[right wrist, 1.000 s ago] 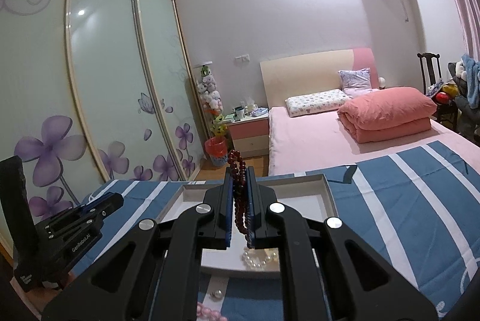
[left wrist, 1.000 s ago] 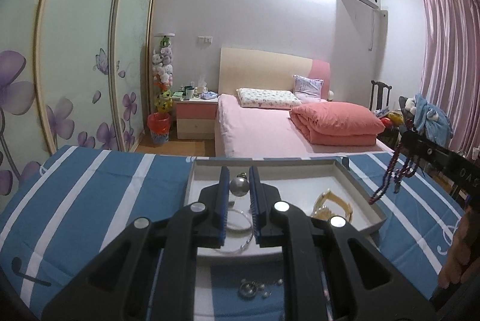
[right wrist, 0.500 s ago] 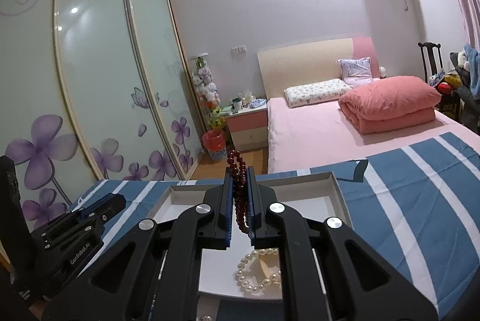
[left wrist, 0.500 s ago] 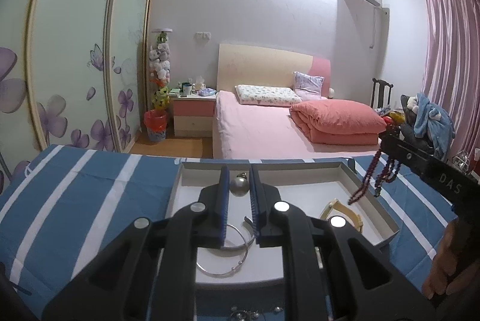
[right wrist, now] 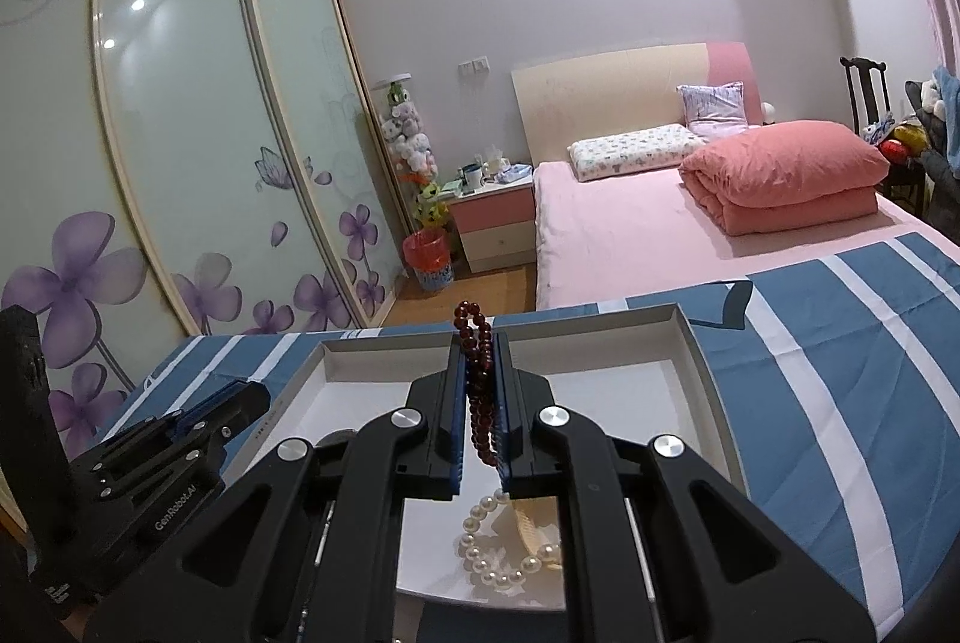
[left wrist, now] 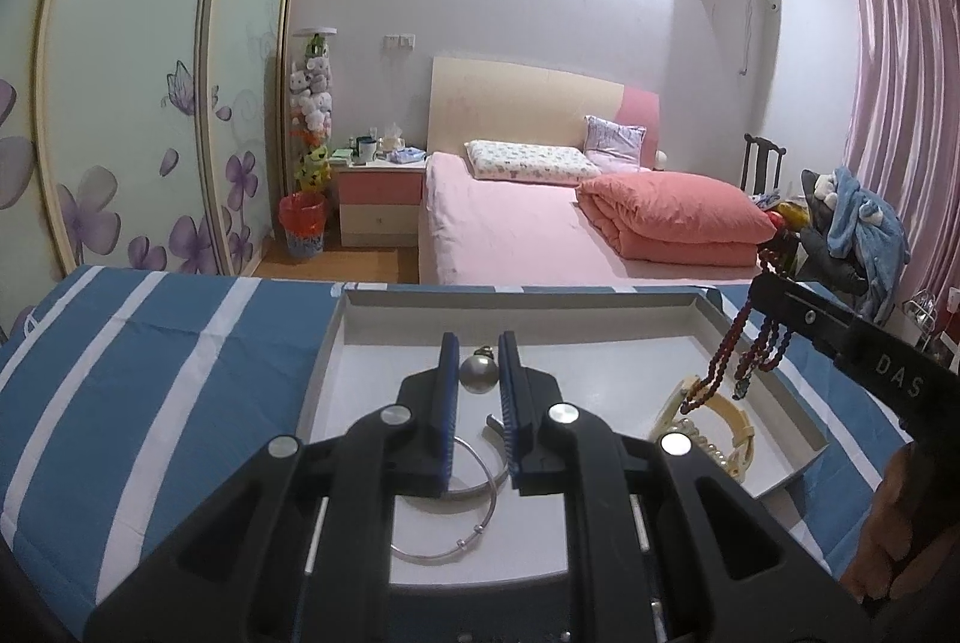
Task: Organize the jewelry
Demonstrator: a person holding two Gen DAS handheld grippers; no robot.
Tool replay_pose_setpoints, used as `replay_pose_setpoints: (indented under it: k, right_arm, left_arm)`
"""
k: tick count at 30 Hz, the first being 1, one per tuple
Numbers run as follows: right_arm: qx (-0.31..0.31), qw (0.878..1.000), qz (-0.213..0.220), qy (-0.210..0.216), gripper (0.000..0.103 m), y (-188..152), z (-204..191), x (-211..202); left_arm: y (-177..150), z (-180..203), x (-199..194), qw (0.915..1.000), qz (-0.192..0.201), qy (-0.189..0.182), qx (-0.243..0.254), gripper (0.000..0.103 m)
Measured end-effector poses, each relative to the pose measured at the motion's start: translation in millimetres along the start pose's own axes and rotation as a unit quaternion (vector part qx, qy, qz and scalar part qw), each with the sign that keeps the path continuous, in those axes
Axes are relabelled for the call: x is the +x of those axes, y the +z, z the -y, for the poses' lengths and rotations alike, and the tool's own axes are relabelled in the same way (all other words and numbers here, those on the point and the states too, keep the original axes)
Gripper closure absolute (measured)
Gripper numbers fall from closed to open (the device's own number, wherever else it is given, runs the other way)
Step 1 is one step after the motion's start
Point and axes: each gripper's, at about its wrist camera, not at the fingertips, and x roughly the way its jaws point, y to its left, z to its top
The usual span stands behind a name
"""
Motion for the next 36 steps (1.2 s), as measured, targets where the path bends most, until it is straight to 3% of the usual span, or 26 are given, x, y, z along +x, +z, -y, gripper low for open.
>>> replay_pose_setpoints:
  k: [3, 5, 7, 8, 27, 36]
  right_arm:
    - [0.002, 1.0, -0.008, -0.002, 0.093, -2, 2, 5]
    - [0.003, 1.0, -0.013, -0.001, 0.086, -2, 4, 6]
    - [0.005, 1.0, -0.009, -0.004, 0.058, -2, 4, 5]
    - [0.005, 1.0, -0.004, -0.007, 0.053, -2, 4, 3]
    - [0.005, 1.0, 0.001, -0.007, 0.052, -4, 6, -15]
    - [-0.011, 0.999, -0.047, -0.004, 0.053, -38, -2, -46]
  left_arm:
    - [-2, -1, 5, 1.0, -0.007, 0.002, -0.003, 0.088]
    - [-3, -2, 8, 0.9999, -0.01, 0.004, -0.004, 0.076]
    - [-4, -4, 9, 0.9999, -0.011, 0.006, -0.009, 0.073]
    - [-4, -5, 10, 0.9999, -0.012, 0.005, -0.011, 0.072]
    - [1, -22, -20, 0.9992, 0.001, 0.011, -0.039, 0.072]
    - [-21, -30, -64, 0.9993, -0.007, 0.006, -0.037, 0.067]
